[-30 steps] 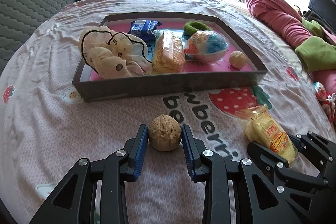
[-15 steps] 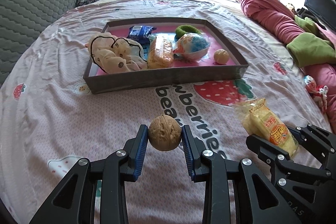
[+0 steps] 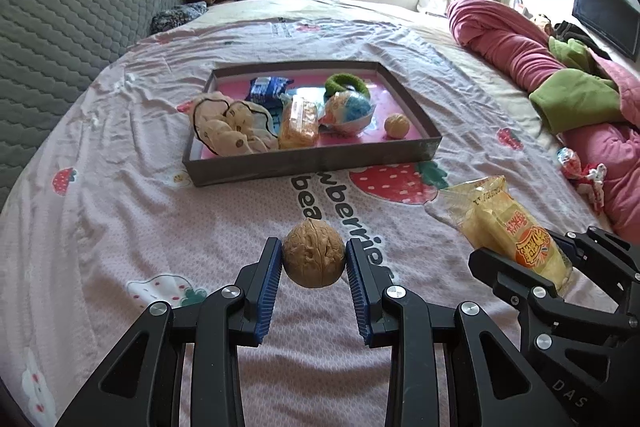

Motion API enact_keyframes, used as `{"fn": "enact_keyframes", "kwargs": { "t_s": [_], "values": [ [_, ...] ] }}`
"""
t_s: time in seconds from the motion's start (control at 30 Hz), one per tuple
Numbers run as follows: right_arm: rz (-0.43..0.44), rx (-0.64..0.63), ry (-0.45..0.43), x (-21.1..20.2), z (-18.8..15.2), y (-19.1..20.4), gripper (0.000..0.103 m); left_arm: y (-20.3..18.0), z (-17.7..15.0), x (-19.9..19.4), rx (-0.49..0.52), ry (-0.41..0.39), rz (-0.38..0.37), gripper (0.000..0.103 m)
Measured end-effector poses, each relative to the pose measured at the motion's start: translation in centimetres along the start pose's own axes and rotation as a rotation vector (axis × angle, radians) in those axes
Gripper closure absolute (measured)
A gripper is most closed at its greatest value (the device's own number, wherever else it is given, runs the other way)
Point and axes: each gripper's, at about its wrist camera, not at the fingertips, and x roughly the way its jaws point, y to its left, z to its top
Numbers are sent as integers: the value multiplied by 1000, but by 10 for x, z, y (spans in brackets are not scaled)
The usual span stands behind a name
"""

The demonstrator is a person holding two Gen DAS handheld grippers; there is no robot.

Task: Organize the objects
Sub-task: 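Carry the walnut and yellow bread packet over the pink tray with both grippers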

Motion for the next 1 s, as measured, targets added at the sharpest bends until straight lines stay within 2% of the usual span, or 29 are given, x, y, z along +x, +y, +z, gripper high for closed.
{"fn": "enact_keyframes", "kwargs": {
  "t_s": [0.5,1.0],
  "values": [
    [2,-21,-66,-48,7,6,63,-8,12,-52,5,-71,6,69],
    [8,-33,-124,-72,29,1,63,-12,34,-71,14,-117,9,69]
  ]
}}
